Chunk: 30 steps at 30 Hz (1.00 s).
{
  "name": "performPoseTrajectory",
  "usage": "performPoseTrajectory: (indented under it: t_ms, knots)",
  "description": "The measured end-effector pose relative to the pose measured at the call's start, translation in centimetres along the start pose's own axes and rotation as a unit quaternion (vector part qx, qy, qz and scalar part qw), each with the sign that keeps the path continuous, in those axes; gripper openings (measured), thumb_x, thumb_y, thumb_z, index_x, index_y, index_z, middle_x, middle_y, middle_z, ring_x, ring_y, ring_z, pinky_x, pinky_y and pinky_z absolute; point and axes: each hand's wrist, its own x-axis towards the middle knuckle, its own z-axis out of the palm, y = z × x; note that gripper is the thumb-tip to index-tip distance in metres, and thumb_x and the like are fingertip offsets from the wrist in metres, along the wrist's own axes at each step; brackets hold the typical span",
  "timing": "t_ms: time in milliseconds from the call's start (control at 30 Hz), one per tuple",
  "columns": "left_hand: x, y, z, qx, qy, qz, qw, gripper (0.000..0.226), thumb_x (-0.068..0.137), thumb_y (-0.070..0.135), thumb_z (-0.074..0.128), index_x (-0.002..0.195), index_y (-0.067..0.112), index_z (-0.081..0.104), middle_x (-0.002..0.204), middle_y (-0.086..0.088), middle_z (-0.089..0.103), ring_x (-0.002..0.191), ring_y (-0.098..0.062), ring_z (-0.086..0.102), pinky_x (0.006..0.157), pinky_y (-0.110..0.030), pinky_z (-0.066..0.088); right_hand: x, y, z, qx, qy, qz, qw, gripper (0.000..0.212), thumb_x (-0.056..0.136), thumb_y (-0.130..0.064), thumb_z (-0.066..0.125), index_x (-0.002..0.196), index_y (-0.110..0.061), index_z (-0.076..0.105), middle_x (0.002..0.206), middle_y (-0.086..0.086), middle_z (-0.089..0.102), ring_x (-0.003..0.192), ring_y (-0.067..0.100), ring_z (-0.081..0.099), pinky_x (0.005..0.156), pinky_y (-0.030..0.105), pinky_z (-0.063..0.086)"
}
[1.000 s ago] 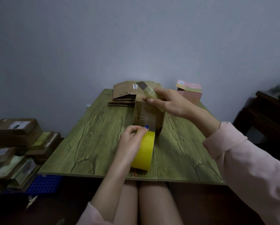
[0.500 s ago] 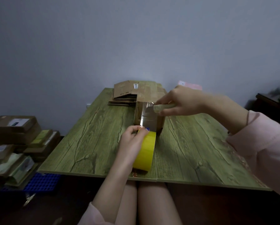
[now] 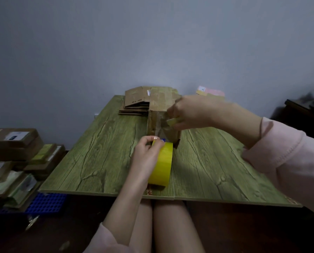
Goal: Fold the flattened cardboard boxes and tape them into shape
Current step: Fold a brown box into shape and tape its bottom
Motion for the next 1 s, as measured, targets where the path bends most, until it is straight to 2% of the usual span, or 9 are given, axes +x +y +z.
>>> performPoseTrajectory:
  t_ms: [267, 367, 433, 500, 567, 600, 767, 867, 1000]
  knots:
    - [0.2, 0.1, 0.1, 0.0, 0.006, 0.0, 1.0, 0.012, 0.088, 0.022, 0.06, 0.1, 0.018, 0.061, 0.081, -0.004, 0.06, 0.076, -0.022, 0.052, 0.068, -0.035, 0.042, 0.7, -0.9, 0.5, -0.038, -0.03, -0.006, 0.999, 0.031, 0.093, -0.03, 0.049, 0.107, -0.007, 0.063, 0.101, 0.011, 0.057, 0.096, 0.025, 0.054, 0.076, 0.035, 0.047]
    - [-0.1, 0.0, 0.1, -0.011, 0.008, 0.008, 1.0, 0.009, 0.087, 0.018, 0.061, 0.095, 0.015, 0.062, 0.078, -0.009, 0.055, 0.073, -0.021, 0.046, 0.064, -0.033, 0.036, 0.6, -1.0, 2.2, -0.071, -0.07, -0.004, 0.995, 0.028, 0.093, -0.025, 0.045, 0.079, -0.006, 0.059, 0.087, 0.004, 0.049, 0.088, 0.018, 0.028, 0.094, 0.036, 0.041]
    - [-0.3, 0.2, 0.0, -0.02, 0.008, 0.008, 1.0, 0.01, 0.088, 0.017, 0.061, 0.097, 0.014, 0.063, 0.075, -0.003, 0.058, 0.073, -0.02, 0.048, 0.063, -0.031, 0.038, 0.7, -0.4, 2.8, -0.09, -0.067, -0.015, 0.994, 0.032, 0.09, -0.023, 0.045, 0.061, -0.01, 0.045, 0.083, 0.003, 0.051, 0.088, 0.017, 0.025, 0.098, 0.039, 0.039]
    - [-0.1, 0.3, 0.0, -0.008, 0.006, 0.003, 1.0, 0.012, 0.088, 0.019, 0.061, 0.099, 0.015, 0.062, 0.077, -0.002, 0.057, 0.075, -0.019, 0.048, 0.063, -0.03, 0.038, 0.8, 0.3, 3.0, -0.089, -0.044, -0.009, 0.995, 0.026, 0.089, -0.031, 0.047, 0.085, -0.011, 0.064, 0.1, 0.004, 0.062, 0.106, 0.021, 0.038, 0.106, 0.04, 0.031]
    - [0.1, 0.3, 0.1, -0.007, 0.008, 0.0, 1.0, 0.012, 0.088, 0.02, 0.061, 0.099, 0.016, 0.062, 0.08, -0.006, 0.055, 0.075, -0.019, 0.047, 0.064, -0.031, 0.036, 0.2, 0.9, 2.6, -0.099, -0.023, 0.0, 0.995, 0.039, 0.091, -0.038, 0.046, 0.117, -0.014, 0.063, 0.124, 0.005, 0.06, 0.128, 0.021, 0.037, 0.115, 0.042, 0.013]
    - [0.1, 0.2, 0.1, -0.011, 0.008, 0.0, 1.0, 0.011, 0.088, 0.02, 0.061, 0.098, 0.016, 0.061, 0.081, -0.008, 0.055, 0.075, -0.02, 0.046, 0.064, -0.032, 0.036, -0.4, 1.2, 2.3, -0.1, -0.014, 0.001, 0.995, 0.041, 0.092, -0.041, 0.045, 0.119, -0.014, 0.062, 0.127, 0.005, 0.059, 0.13, 0.02, 0.036, 0.114, 0.04, 0.01]
    - [-0.3, -0.3, -0.2, -0.024, 0.002, 0.024, 0.999, 0.014, 0.088, 0.014, 0.06, 0.101, 0.01, 0.062, 0.076, -0.006, 0.057, 0.073, -0.02, 0.046, 0.063, -0.032, 0.036, -5.6, 2.2, 4.6, -0.009, -0.002, 0.05, 0.999, 0.043, 0.088, -0.055, 0.05, 0.096, -0.017, 0.067, 0.103, 0.0, 0.063, 0.108, 0.019, 0.051, 0.095, 0.033, 0.038]
    - [-0.5, -0.6, -0.3, -0.029, 0.001, 0.043, 0.999, 0.012, 0.088, 0.012, 0.059, 0.099, 0.011, 0.062, 0.071, -0.002, 0.059, 0.07, -0.021, 0.048, 0.062, -0.032, 0.036, -8.1, 2.7, 8.8, 0.118, -0.046, 0.094, 0.987, 0.041, 0.092, -0.047, 0.05, 0.116, -0.018, 0.066, 0.125, 0.003, 0.055, 0.114, 0.02, 0.05, 0.097, 0.037, 0.042]
    - [-0.7, -0.9, -0.3, -0.036, -0.002, 0.065, 0.997, 0.01, 0.087, 0.012, 0.059, 0.097, 0.014, 0.061, 0.073, -0.008, 0.059, 0.067, -0.024, 0.047, 0.061, -0.035, 0.037, -9.5, 2.1, 13.1, 0.176, -0.113, 0.12, 0.97, 0.054, 0.096, -0.041, 0.046, 0.143, -0.016, 0.04, 0.15, 0.004, 0.033, 0.134, 0.019, 0.034, 0.11, 0.031, 0.028]
